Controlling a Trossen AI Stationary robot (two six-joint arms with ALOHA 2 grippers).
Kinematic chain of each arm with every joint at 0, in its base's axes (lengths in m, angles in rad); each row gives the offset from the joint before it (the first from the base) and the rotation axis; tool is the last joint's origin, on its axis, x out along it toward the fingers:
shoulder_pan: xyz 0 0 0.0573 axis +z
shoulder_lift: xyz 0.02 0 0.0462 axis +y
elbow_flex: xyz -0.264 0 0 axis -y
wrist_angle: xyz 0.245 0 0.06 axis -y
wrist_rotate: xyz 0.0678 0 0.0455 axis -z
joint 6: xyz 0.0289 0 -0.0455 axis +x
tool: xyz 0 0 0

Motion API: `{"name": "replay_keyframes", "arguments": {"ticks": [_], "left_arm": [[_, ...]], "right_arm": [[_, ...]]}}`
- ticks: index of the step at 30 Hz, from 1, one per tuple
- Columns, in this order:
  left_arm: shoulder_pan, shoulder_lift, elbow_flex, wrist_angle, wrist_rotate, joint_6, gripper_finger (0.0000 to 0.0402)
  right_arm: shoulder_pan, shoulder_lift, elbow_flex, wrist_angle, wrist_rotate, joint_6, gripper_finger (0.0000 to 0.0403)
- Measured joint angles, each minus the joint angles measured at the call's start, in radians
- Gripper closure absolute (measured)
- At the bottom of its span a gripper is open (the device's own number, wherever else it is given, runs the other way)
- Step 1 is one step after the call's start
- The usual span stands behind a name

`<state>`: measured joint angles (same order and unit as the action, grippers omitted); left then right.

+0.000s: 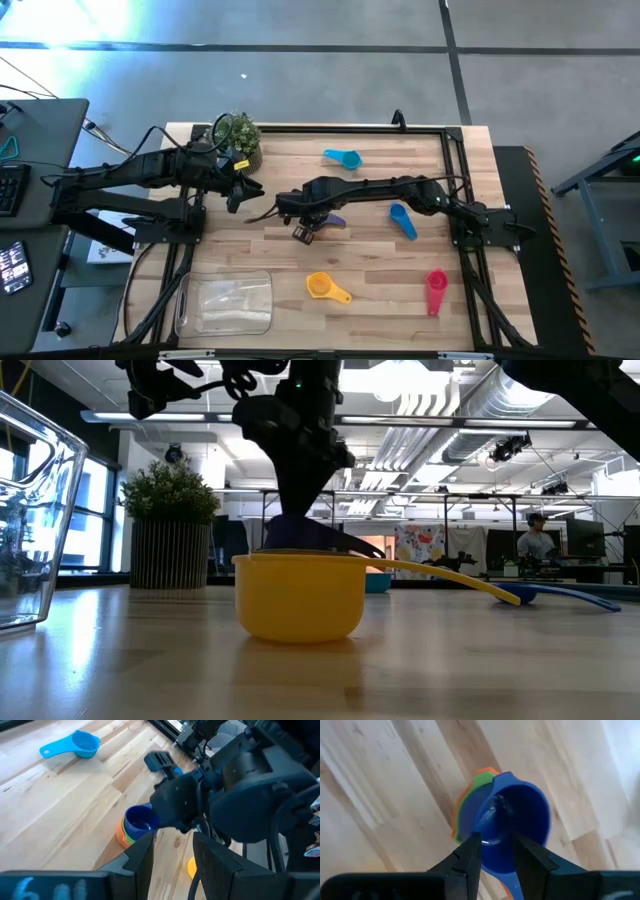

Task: Nest measuring cups in basket
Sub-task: Stack the dark blue measuring cup on the green measuring cup

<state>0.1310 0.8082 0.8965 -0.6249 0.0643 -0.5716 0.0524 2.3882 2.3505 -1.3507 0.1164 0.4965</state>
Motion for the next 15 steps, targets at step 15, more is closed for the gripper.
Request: {"name": "replay_keyframes", "arguments": {"ticks": [15], "left_arm": [[0.000, 0.000, 0.000, 0.000, -0.003, 0.000, 0.0273]], "right_arm": [[0.000, 0.003, -0.057, 0.031, 0.003, 0.044, 0.0304]]}}
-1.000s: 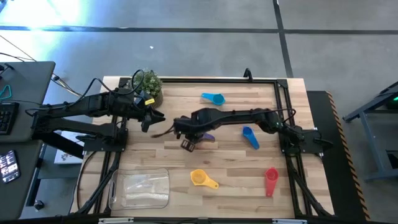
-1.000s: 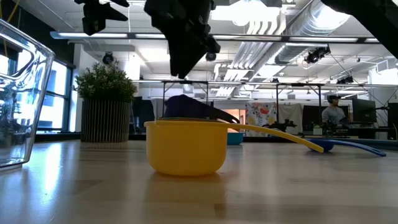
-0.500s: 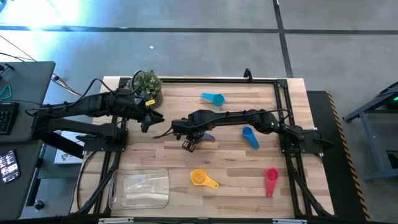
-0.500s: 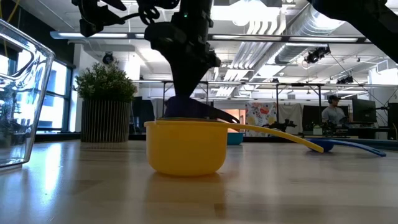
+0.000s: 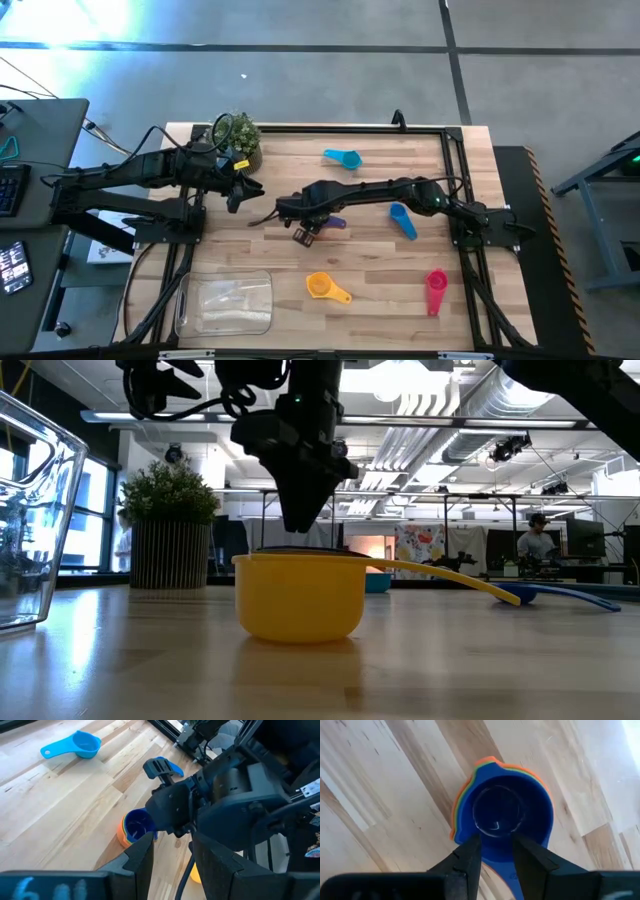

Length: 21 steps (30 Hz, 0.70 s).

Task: Nest measuring cups in basket
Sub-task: Stack the dark blue measuring cup on the green measuring cup, then stack the yellow measuring cup on the blue measuring cup

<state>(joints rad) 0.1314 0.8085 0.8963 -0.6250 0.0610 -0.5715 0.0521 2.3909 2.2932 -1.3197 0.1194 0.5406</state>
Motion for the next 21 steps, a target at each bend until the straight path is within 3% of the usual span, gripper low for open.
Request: {"name": "replay_keyframes", "arguments": {"ticks": [10, 21], "left_arm": [[0.000, 0.000, 0.000, -0.008, 0.000, 0.008, 0.0273], [0.000, 0.000, 0.000, -0.016, 0.001, 0.033, 0.0273]], "right_arm": [[0.009, -0.077, 0.004, -0.008, -0.001, 0.082, 0.0304], [0.108, -0.143, 0.005, -0.082, -0.008, 0.177, 0.0304]]}}
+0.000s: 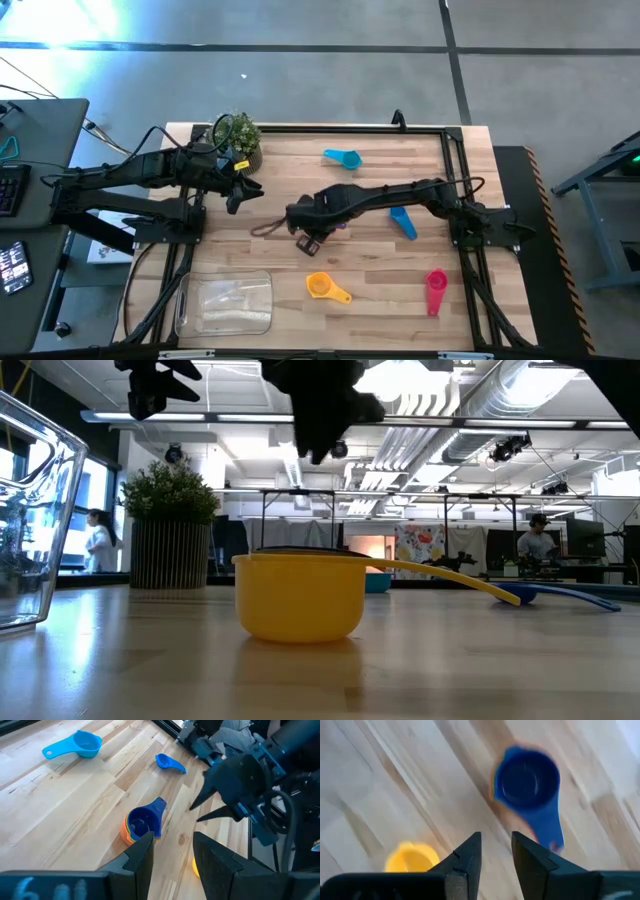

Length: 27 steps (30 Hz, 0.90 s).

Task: Nest measuring cups in basket
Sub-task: Stack the yellow measuring cup on the blue measuring cup

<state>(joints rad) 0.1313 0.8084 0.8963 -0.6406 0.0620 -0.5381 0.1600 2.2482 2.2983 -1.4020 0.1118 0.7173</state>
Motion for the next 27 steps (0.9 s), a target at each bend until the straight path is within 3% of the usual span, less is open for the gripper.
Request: {"name": "replay_keyframes", "arguments": {"ticks": [5, 11, 15, 23, 27], "left_arm": [[-0.001, 0.000, 0.000, 0.000, 0.015, 0.000, 0.0273], [-0.001, 0.000, 0.000, -0.001, 0.016, -0.002, 0.0273], [-0.001, 0.000, 0.000, 0.000, 0.017, -0.010, 0.0273], [-0.001, 0.000, 0.000, 0.002, 0.018, -0.085, 0.0273], [-0.001, 0.000, 0.000, 0.002, 0.017, -0.137, 0.0273]], "right_arm": [[0.049, 0.000, -0.007, -0.177, 0.027, 0.074, 0.0304], [0.086, -0.023, -0.021, -0.173, 0.060, 0.059, 0.0304], [0.089, -0.067, -0.099, -0.168, 0.080, 0.043, 0.0304], [0.095, -0.319, -0.505, -0.082, 0.068, 0.126, 0.0304], [0.104, -0.465, -0.706, 0.126, 0.012, 0.164, 0.0304]]}}
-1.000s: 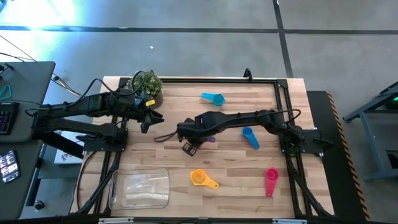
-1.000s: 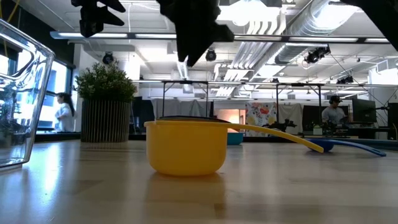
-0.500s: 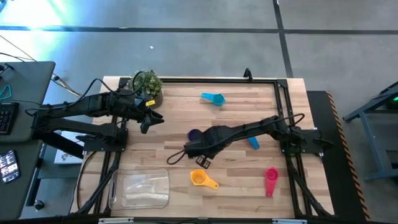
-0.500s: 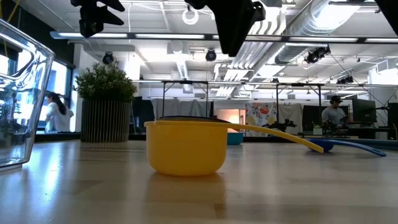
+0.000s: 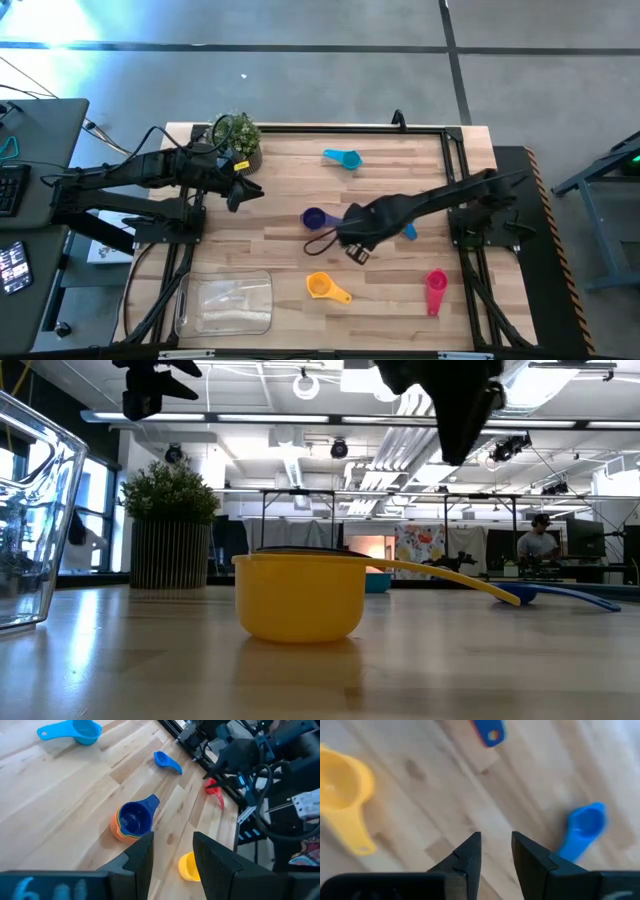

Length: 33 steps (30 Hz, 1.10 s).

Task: Nest measuring cups in basket
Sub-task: Stack the yellow measuring cup on the blue measuring cup

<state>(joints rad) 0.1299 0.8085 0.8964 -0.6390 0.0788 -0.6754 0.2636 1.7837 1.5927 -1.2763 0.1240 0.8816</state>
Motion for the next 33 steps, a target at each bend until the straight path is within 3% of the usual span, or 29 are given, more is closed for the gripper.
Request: {"name": "replay_keyframes", "arguments": {"ticks": [5, 10, 21, 33], "left_arm": [[0.000, 0.000, 0.000, 0.000, -0.010, -0.065, 0.0273], [0.000, 0.000, 0.000, 0.000, -0.014, -0.129, 0.0273], [0.000, 0.000, 0.000, 0.001, -0.017, -0.186, 0.0273], [0.000, 0.011, 0.000, 0.003, -0.064, -0.187, 0.0273]], "right_arm": [[0.013, -0.127, -0.196, 0.269, -0.060, 0.044, 0.0304], [0.025, -0.168, -0.305, 0.485, -0.080, 0.051, 0.0303], [0.040, -0.140, -0.318, 0.711, -0.080, -0.051, 0.0262], [0.038, -0.128, -0.316, 0.909, -0.075, -0.157, 0.0263]]}}
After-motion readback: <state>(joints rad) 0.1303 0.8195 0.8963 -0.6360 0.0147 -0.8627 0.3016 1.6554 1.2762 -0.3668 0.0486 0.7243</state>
